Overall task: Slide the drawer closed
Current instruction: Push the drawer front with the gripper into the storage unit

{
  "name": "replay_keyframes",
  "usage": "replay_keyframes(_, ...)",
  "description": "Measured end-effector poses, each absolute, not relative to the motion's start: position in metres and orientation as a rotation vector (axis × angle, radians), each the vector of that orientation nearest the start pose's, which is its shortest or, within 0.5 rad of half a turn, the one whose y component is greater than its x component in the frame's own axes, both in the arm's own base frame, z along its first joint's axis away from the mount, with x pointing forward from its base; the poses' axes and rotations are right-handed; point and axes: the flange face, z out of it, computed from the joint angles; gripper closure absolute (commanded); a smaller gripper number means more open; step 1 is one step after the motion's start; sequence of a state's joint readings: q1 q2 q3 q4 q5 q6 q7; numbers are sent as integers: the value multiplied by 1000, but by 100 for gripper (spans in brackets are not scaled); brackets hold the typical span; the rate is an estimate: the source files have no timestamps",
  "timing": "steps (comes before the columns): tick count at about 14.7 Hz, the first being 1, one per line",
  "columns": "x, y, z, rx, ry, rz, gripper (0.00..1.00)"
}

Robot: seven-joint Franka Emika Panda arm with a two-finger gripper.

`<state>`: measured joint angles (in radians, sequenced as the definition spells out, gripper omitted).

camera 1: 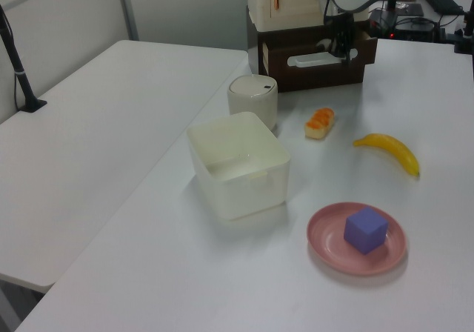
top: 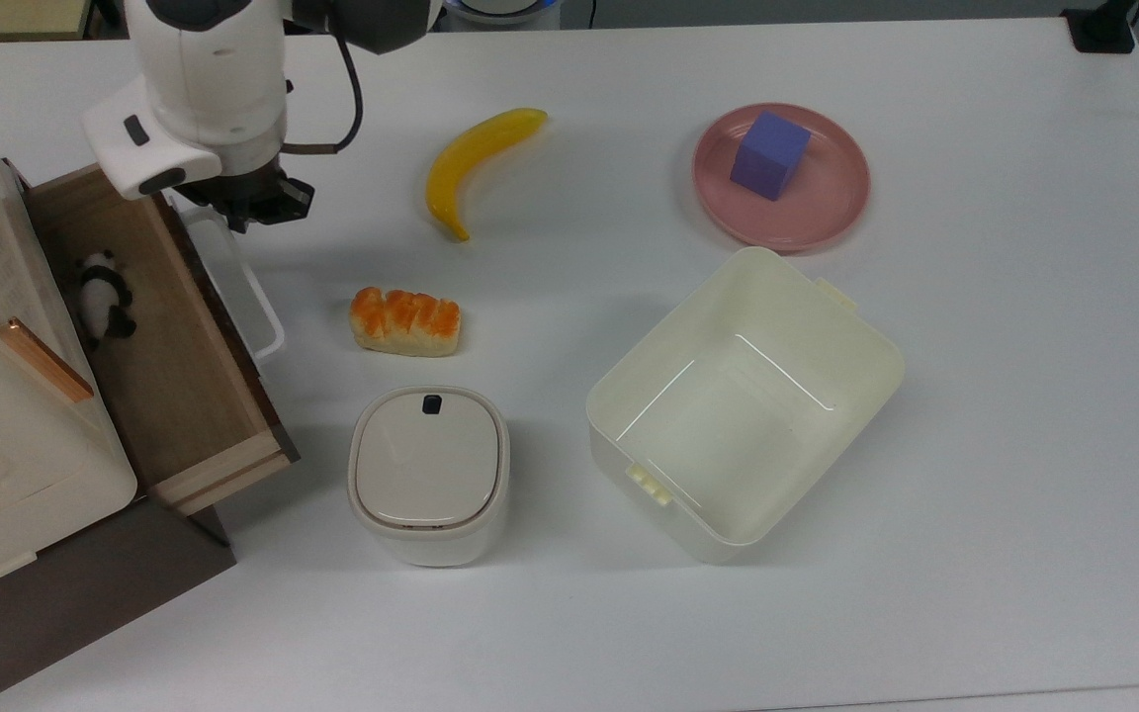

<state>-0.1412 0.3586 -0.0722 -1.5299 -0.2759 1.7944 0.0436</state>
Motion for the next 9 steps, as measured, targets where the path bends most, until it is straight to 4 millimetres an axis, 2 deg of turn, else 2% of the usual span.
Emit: replay_keyframes(9, 635, -186, 440, -3391, 413, 188, 100)
